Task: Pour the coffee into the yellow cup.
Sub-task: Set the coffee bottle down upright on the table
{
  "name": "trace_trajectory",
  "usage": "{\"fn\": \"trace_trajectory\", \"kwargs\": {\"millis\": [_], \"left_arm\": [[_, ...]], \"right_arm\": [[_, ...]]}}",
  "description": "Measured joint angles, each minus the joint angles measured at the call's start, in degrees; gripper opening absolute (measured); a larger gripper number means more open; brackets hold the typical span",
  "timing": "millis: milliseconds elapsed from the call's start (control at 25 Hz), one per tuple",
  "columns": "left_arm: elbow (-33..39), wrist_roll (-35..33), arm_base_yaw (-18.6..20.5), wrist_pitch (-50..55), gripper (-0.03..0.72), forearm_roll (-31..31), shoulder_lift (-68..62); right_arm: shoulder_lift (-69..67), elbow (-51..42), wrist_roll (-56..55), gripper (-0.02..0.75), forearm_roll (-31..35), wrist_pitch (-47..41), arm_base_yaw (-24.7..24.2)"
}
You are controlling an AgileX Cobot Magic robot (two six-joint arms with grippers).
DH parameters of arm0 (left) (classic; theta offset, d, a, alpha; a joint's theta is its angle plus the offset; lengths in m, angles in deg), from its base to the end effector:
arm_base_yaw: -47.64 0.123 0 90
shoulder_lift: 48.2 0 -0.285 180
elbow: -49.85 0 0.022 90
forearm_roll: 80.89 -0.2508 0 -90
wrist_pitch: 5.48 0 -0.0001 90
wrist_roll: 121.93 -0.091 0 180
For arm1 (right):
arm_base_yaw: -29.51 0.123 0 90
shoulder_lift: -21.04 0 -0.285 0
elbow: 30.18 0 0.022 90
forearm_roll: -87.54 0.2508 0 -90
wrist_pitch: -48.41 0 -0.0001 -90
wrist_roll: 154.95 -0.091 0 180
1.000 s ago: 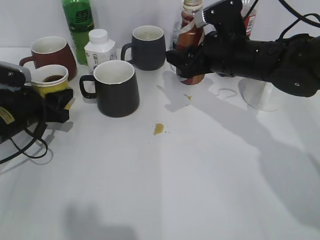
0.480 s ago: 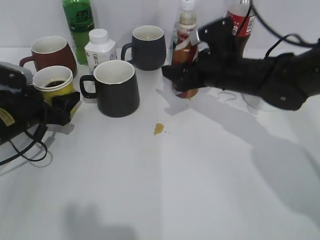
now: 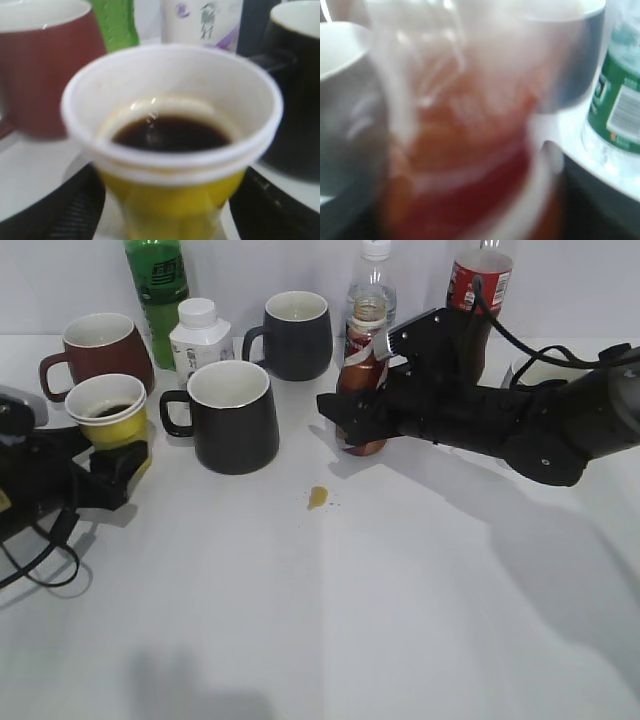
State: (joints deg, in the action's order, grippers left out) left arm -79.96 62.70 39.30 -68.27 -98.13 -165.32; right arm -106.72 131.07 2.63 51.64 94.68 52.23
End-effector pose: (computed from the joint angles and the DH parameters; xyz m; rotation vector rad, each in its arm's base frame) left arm 0.2844 -0.0659 0.1131 0.3742 1.8058 -0.3054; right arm 0.3637 0.1940 0.1281 -0.7295 1.7261 0.6291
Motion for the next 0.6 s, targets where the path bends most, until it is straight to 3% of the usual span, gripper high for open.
{"fn": "trace_trajectory", "kwargs": {"millis": [200, 440, 600], "left_arm": [[3.29, 0.0, 0.0, -1.86, 0.59, 2.15, 0.23], [7.95, 0.49, 0.0, -0.44, 0.589, 5.65, 5.06], [8.97, 5.9, 0.0, 8.4, 0.587, 5.64, 11.98]], "right_arm": [[0.0, 0.0, 0.1, 0.605, 0.23, -0.44, 0.0], [2.45, -1.84, 0.1, 0.615, 0.48, -3.99, 0.0], [6.25, -5.01, -0.98, 0.615, 0.6, -6.35, 0.0]]}}
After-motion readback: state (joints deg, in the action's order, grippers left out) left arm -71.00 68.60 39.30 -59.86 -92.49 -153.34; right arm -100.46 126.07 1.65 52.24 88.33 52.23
